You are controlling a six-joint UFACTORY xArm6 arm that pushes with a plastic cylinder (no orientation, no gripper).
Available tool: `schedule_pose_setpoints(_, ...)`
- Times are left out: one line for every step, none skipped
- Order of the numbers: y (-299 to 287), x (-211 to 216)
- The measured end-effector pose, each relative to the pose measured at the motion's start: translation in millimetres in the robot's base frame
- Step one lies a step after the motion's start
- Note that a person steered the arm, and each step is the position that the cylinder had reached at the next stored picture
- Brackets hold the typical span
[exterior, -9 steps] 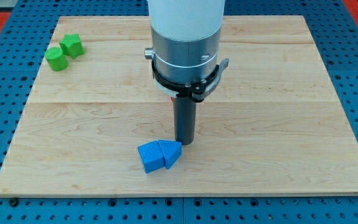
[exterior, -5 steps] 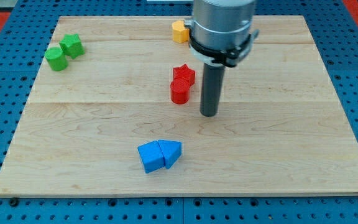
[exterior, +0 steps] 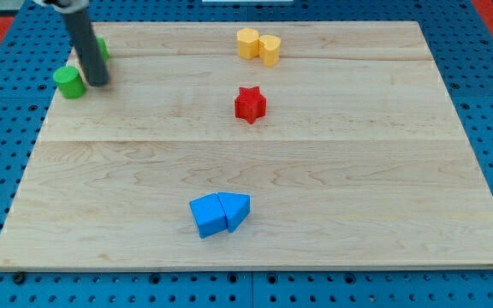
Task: Push the red circle between the green blocks
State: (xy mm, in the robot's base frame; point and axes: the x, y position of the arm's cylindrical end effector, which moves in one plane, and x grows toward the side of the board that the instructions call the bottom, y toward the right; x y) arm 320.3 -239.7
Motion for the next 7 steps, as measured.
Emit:
schedule_pose_setpoints(4, 37)
schedule_pose_setpoints(-38, 81)
schedule_pose_setpoints(-51, 54)
schedule_pose_setpoints(-36, 32)
schedule_pose_setpoints(-31, 12)
schedule_pose_setpoints(-31, -29)
schedule_pose_setpoints(-53, -43)
